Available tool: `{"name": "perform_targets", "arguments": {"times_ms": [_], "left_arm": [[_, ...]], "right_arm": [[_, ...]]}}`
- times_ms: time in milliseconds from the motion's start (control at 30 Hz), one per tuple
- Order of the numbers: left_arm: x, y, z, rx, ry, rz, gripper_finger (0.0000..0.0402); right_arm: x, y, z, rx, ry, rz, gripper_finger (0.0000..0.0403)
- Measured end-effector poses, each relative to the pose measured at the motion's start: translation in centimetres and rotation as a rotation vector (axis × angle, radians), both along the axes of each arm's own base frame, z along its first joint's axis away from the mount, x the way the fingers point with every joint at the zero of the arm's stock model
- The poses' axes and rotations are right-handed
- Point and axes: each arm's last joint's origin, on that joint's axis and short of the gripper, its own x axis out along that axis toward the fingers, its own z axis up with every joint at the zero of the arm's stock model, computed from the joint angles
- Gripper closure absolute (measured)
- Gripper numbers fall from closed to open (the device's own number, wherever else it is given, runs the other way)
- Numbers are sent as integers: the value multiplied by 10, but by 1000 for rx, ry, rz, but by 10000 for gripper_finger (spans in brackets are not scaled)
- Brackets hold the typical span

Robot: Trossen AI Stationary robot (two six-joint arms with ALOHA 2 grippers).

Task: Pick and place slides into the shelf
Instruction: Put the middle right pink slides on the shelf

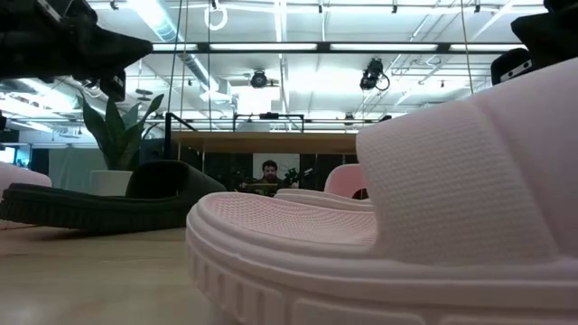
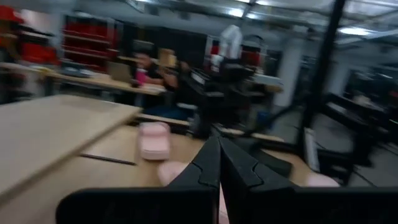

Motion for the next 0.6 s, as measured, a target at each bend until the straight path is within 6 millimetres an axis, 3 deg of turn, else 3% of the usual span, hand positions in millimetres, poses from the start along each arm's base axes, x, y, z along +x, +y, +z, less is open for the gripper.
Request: {"name": "perform_targets", "arguments": {"times_ms": [133,333,600], "left_arm": [[0,-3,0,49,2,-94,391],[0,-3,-1,100,4,-102,393],[0,-3,7,308,-6,-53,323]], "right_arm": [[0,0,0,0,0,0,389],[0,0,0,-1,0,0,389],[0,0,0,-30,-8,-3,389]]}}
